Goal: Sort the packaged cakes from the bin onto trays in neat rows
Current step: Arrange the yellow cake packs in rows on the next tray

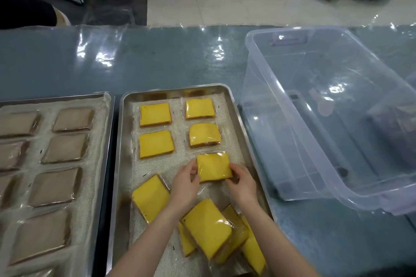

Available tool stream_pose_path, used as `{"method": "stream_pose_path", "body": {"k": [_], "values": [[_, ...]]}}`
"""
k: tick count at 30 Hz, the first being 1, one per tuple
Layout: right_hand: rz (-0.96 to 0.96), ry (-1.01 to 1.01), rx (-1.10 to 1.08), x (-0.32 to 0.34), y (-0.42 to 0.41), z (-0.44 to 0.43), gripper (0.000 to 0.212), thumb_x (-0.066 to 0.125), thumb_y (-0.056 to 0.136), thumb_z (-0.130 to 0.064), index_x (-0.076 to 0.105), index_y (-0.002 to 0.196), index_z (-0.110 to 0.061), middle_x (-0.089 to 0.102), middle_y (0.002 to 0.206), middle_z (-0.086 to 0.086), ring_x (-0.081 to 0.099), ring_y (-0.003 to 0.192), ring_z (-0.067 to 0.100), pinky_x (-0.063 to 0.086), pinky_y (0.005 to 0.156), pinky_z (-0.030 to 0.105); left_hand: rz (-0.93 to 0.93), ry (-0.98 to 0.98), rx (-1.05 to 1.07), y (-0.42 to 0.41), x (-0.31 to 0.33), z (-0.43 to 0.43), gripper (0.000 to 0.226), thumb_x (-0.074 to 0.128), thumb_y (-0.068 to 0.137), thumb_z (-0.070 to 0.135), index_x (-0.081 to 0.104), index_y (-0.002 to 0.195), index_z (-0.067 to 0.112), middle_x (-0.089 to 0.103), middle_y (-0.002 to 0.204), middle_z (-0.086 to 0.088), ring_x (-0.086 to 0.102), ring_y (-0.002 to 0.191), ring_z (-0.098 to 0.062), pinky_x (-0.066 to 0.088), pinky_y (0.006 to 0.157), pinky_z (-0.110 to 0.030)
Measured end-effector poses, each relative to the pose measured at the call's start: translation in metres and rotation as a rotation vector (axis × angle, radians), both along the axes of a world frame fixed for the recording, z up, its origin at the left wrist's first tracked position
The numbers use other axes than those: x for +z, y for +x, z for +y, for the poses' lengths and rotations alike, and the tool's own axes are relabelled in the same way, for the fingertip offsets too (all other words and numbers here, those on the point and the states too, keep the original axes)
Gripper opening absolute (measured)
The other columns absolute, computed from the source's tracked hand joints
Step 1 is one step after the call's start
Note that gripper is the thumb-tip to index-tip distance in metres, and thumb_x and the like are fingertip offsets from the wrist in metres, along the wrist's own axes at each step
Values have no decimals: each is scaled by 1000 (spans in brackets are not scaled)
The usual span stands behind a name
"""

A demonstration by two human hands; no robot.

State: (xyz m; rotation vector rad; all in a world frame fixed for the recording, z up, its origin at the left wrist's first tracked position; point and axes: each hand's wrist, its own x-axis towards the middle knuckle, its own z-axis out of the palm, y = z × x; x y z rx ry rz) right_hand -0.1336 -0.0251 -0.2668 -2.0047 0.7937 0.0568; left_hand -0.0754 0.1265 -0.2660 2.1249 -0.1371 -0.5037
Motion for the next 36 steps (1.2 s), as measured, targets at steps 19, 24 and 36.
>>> {"method": "stream_pose_path", "body": {"k": [19, 24, 36], "values": [[182, -378, 837, 6, 49, 119, 75, 59, 88, -28, 18, 151, -27, 47, 132, 14, 50, 118, 35, 45, 97, 43, -198, 389, -75, 10, -13, 125, 77, 70, 75, 8, 38, 143, 24, 44, 139, 2, 38, 131, -21, 29, 112, -32], [65, -289, 802, -5, 61, 122, 71, 63, 82, -16, 34, 146, -24, 30, 148, 6, 40, 132, 28, 37, 109, 38, -217, 151, -71, 6, -10, 124, 90, 69, 71, -4, 33, 146, 30, 52, 133, 7, 51, 120, -9, 43, 104, -30], [-215, -167, 501, 18, 77, 97, 32, 73, 81, -13, 69, 111, -24, 55, 98, -7, 56, 83, 3, 40, 73, 9, -263, 230, 309, -43, -8, 122, 60, 73, 83, 27, 46, 136, 16, 43, 118, -1, 55, 93, -13, 46, 79, -23]]}}
